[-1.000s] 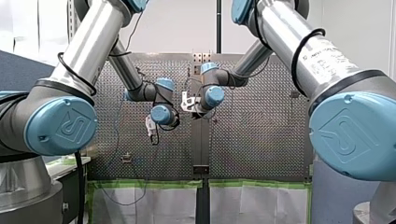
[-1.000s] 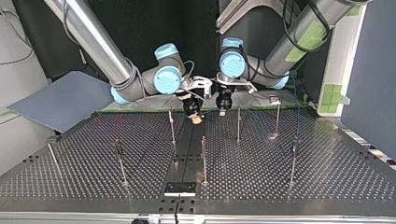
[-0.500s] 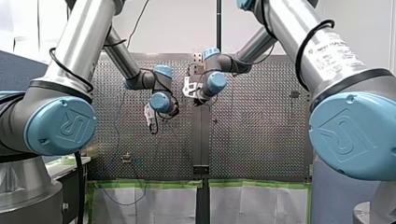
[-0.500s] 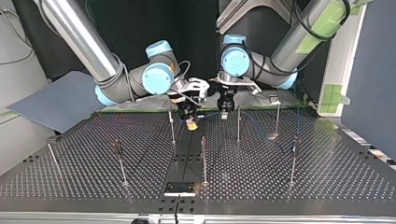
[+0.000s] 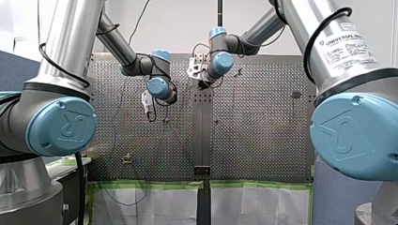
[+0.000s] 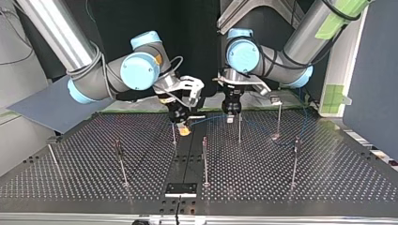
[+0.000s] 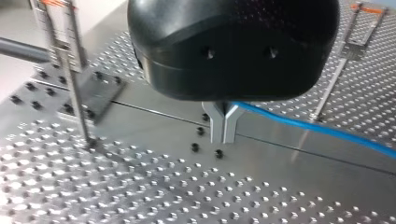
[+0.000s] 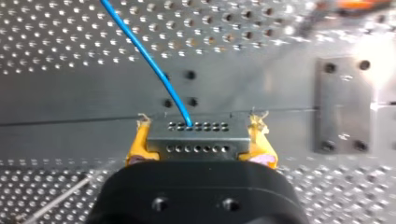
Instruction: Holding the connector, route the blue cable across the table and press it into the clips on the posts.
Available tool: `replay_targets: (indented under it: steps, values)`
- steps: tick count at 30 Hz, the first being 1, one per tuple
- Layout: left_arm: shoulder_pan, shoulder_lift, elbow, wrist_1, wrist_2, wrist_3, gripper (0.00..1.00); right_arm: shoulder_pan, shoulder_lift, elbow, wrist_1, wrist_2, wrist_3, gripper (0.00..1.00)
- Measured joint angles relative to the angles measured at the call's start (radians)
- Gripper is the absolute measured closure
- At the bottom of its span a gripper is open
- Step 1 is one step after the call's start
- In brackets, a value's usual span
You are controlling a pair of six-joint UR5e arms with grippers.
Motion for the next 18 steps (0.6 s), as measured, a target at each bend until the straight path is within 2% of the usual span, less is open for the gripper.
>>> replay_targets:
  steps: [12,18]
  values:
    - [-0.005,0.104,0.052,-0.043,0.01,-0.002,1.0,-0.008,-0.116,0.003,0.035,0.0,0.002,1.0]
    - [-0.011,0.154,0.088,-0.063,0.034,0.014,1.0,-0.017,-0.125,0.008,0.035,-0.001,0.0,1.0]
